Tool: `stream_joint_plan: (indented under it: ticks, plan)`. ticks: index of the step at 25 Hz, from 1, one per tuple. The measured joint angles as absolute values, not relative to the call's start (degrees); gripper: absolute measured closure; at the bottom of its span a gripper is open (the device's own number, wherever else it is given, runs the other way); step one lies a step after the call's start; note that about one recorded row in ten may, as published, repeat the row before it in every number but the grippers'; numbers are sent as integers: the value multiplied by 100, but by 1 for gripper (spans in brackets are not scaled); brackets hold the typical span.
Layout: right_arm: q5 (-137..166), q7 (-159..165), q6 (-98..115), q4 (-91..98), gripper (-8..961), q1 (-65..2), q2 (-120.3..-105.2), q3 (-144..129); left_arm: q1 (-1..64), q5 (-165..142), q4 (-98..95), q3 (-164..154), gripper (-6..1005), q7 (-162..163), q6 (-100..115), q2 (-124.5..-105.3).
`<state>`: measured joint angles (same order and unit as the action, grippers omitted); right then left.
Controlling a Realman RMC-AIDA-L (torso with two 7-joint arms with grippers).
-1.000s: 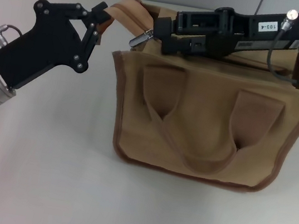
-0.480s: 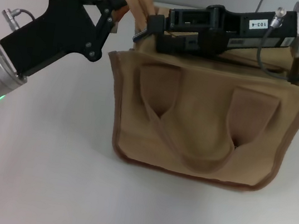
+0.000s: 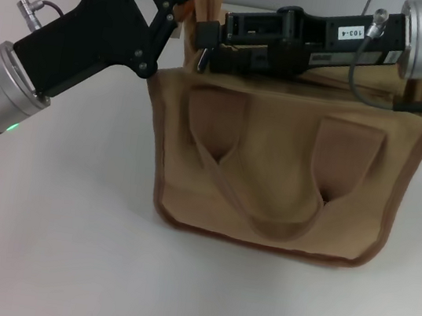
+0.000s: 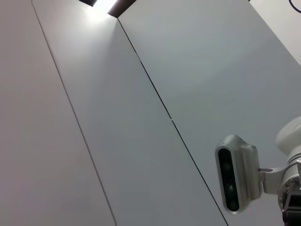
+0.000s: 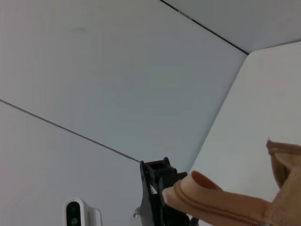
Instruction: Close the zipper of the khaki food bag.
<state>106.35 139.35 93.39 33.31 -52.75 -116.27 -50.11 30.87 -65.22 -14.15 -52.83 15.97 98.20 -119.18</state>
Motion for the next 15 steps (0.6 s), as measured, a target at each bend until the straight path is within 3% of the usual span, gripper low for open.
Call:
stream_joint_plan:
  ticks: [15]
  plan:
    - [10631, 13905, 9213, 3331, 199, -5267, -11654, -5008, 3283, -6479, -1436, -5317, 999, 1674, 9914, -11918]
